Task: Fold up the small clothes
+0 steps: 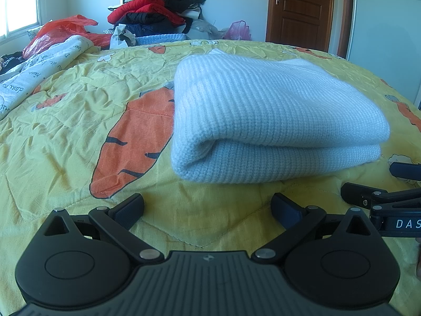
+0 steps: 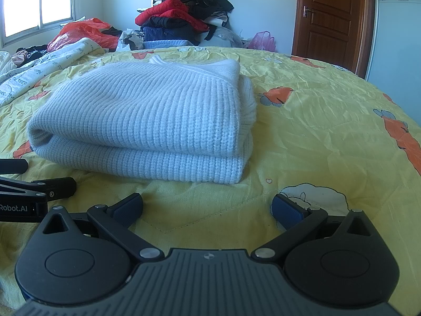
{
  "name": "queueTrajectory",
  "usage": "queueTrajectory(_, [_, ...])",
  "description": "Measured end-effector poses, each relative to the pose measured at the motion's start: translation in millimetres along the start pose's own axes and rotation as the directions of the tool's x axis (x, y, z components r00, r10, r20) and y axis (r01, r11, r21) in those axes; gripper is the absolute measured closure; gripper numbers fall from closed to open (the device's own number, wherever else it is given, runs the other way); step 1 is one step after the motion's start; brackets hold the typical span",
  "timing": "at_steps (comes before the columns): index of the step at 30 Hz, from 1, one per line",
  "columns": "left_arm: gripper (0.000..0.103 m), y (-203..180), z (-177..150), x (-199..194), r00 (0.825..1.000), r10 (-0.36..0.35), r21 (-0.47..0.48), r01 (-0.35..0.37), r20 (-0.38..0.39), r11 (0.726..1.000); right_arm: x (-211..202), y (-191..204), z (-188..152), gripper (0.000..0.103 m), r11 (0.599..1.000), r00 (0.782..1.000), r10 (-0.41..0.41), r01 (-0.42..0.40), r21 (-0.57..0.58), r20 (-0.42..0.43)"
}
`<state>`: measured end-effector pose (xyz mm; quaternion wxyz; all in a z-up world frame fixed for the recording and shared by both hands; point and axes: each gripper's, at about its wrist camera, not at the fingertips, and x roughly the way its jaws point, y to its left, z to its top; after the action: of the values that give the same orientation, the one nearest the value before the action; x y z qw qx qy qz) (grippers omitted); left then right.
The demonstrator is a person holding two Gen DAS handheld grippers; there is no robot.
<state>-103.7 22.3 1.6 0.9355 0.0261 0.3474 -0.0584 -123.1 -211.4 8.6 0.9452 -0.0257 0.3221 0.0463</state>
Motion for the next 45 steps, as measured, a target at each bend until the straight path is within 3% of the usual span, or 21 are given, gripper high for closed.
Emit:
queueTrajectory(24, [0.000,0.3,-0.2,0.8,1.000,0.000,-0.001,0.000,-0.001,1.000,-0.3,0.3,-0.2,0.001,1.000,1.000,0.000,0.000,0.001,0.000])
queueTrajectory(29, [0.000,-1.7,3.8,-4.1,1.000,0.002,0.002,-0.002,-0.031,1.000,-3.5,0.9,1.3,0.000,1.000,1.000,-0.016,0.016,-0.002,-0.009])
queueTrajectory(33, [0.000,0.5,7.4,-19.2,0.996,-0.029,-0.056,0.024,-0.083,0.998,-19.4,3.3,12.3,0.000,0.999,0.998,-0.038,0.037,-0.031,-0.042])
queueTrajectory(39, [0.000,2.0,14.4,-54.3,0.996,-0.060,-0.092,0.054,-0.067,0.994,-63.0,9.8,25.0,0.000,0.999,1.000,0.021,-0.021,-0.037,0.016])
queueTrajectory(45, [0.000,-0.7,16.1,-66.1,0.996,-0.047,-0.077,0.041,-0.082,0.996,-73.1,18.0,25.5,0.000,0.997,0.999,0.040,-0.038,-0.065,0.023])
